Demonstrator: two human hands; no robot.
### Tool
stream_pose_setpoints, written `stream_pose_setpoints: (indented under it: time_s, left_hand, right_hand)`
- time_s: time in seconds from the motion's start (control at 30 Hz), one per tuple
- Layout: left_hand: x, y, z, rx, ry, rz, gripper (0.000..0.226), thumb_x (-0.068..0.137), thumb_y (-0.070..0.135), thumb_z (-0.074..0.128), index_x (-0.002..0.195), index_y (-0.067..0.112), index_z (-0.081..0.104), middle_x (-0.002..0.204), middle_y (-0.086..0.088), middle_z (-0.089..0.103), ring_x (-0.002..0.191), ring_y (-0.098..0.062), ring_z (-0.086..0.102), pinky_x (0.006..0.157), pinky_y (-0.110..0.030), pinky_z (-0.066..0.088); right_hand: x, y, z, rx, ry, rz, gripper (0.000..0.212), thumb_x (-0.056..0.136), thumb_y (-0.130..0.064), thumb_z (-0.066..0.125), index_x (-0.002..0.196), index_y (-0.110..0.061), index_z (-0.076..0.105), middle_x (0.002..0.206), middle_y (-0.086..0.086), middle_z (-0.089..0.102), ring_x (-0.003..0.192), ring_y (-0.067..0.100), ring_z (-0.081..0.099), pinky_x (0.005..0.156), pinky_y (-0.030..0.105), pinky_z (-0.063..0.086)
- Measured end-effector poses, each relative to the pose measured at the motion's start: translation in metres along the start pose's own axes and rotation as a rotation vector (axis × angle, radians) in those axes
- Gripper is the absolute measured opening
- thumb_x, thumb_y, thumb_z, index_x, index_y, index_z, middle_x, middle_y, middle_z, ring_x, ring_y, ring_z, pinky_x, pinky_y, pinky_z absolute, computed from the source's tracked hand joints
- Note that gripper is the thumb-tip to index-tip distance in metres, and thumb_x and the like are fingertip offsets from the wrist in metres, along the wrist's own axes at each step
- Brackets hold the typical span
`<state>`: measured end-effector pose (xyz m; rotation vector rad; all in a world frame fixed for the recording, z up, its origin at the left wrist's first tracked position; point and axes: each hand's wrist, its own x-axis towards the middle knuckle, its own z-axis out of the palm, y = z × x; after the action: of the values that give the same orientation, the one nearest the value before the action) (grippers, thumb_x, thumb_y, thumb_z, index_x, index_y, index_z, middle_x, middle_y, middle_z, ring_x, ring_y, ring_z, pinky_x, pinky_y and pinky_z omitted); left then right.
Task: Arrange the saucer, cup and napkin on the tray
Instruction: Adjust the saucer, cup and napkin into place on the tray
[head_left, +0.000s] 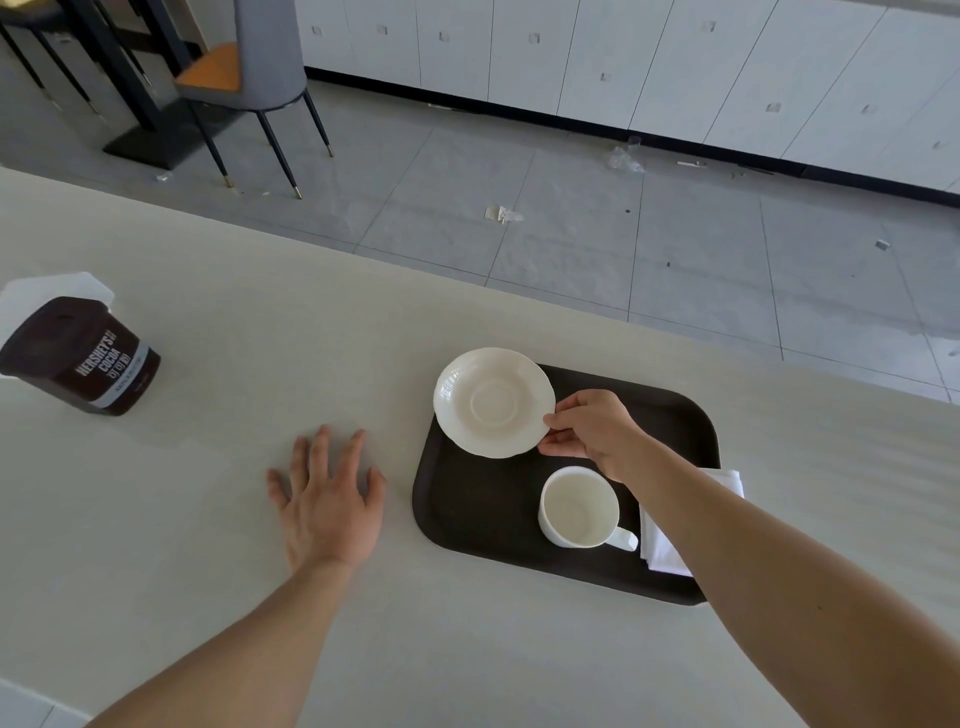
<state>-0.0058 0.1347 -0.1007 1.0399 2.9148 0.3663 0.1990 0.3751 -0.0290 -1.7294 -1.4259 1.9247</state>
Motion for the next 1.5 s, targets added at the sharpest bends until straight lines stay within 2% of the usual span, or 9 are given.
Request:
stream_pose_setpoints:
  time_s: [0.4, 0.6, 0.63, 0.83, 0.93, 1.07, 1.2, 1.3, 1.5]
  left_hand:
    - [-0.001, 0.0, -0.001, 0.007, -0.005, 0.001, 0.052, 0.09, 0.043, 0.05, 0.141, 0.036, 0.046, 0.155, -0.005, 0.036, 0.147, -0.028, 0.023, 0.117, -0.057, 0.011]
    - [0.0, 0.001, 0.0, -0.004, -0.004, -0.003, 0.051, 0.09, 0.044, 0.047, 0.141, 0.037, 0.045, 0.156, -0.004, 0.035, 0.148, -0.027, 0.022, 0.117, -0.057, 0.011]
    - [0.0, 0.001, 0.0, -0.008, -0.003, -0.003, 0.051, 0.09, 0.044, 0.047, 0.14, 0.037, 0.045, 0.155, -0.004, 0.035, 0.148, -0.027, 0.022, 0.117, -0.058, 0.011]
    - [0.001, 0.0, 0.002, -0.013, -0.003, -0.002, 0.051, 0.088, 0.044, 0.048, 0.139, 0.037, 0.047, 0.155, -0.006, 0.036, 0.147, -0.029, 0.023, 0.116, -0.059, 0.013]
    - [0.001, -0.001, 0.002, -0.005, -0.013, -0.003, 0.052, 0.089, 0.046, 0.046, 0.14, 0.037, 0.045, 0.156, -0.005, 0.035, 0.148, -0.028, 0.021, 0.116, -0.059, 0.012]
    - [0.001, -0.001, 0.002, -0.01, -0.019, -0.001, 0.052, 0.089, 0.046, 0.045, 0.141, 0.037, 0.044, 0.156, -0.005, 0.033, 0.148, -0.028, 0.02, 0.117, -0.059, 0.011]
    - [0.001, -0.001, 0.001, -0.013, -0.02, 0.006, 0.053, 0.09, 0.046, 0.044, 0.141, 0.036, 0.044, 0.157, -0.006, 0.033, 0.148, -0.029, 0.02, 0.116, -0.059, 0.012]
    - [0.002, -0.003, 0.002, -0.009, -0.024, 0.008, 0.053, 0.09, 0.047, 0.044, 0.141, 0.037, 0.043, 0.157, -0.006, 0.033, 0.148, -0.029, 0.02, 0.116, -0.06, 0.012]
    - [0.002, -0.002, 0.002, -0.012, -0.026, 0.009, 0.053, 0.089, 0.048, 0.043, 0.142, 0.037, 0.042, 0.157, -0.005, 0.033, 0.148, -0.028, 0.02, 0.116, -0.059, 0.012]
  right_hand:
    - [-0.003, -0.001, -0.002, -0.018, -0.052, 0.003, 0.02, 0.089, -0.001, 0.07, 0.106, 0.004, 0.062, 0.101, 0.029, 0.073, 0.074, 0.032, 0.076, 0.062, 0.034, 0.064]
    - [-0.024, 0.005, -0.016, -0.341, 0.096, -0.24, 0.003, 0.093, -0.015, 0.065, 0.093, -0.016, 0.068, 0.082, 0.01, 0.075, 0.068, 0.024, 0.075, 0.067, 0.036, 0.065]
    - [-0.031, 0.008, -0.022, -0.368, 0.134, -0.285, 0.011, 0.094, -0.013, 0.061, 0.089, -0.019, 0.069, 0.081, 0.007, 0.075, 0.071, 0.024, 0.074, 0.068, 0.036, 0.065]
    - [-0.091, 0.038, -0.067, -0.317, 0.209, -0.367, 0.024, 0.09, -0.008, 0.064, 0.081, -0.027, 0.076, 0.072, -0.003, 0.075, 0.066, 0.018, 0.072, 0.064, 0.025, 0.059]
    - [-0.114, 0.057, -0.074, -0.485, 0.199, -0.335, 0.011, 0.083, -0.012, 0.074, 0.085, -0.022, 0.079, 0.072, -0.003, 0.073, 0.071, 0.019, 0.068, 0.074, 0.023, 0.053]
    - [-0.125, 0.071, -0.068, -0.8, 0.1, -0.367, 0.015, 0.078, -0.031, 0.081, 0.093, -0.029, 0.078, 0.076, -0.015, 0.068, 0.076, 0.002, 0.065, 0.068, 0.013, 0.046]
    - [-0.122, 0.079, -0.061, -0.843, 0.205, -0.474, 0.01, 0.078, -0.037, 0.083, 0.085, -0.03, 0.079, 0.068, -0.02, 0.06, 0.066, -0.003, 0.06, 0.056, 0.005, 0.037]
    - [-0.119, 0.087, -0.059, -0.817, 0.236, -0.533, 0.008, 0.081, -0.034, 0.081, 0.081, -0.027, 0.08, 0.07, -0.017, 0.062, 0.066, 0.001, 0.061, 0.058, 0.008, 0.04]
    - [-0.119, 0.093, -0.056, -0.733, 0.334, -0.614, 0.009, 0.083, -0.024, 0.08, 0.078, -0.016, 0.08, 0.074, -0.003, 0.068, 0.065, 0.016, 0.064, 0.064, 0.035, 0.055]
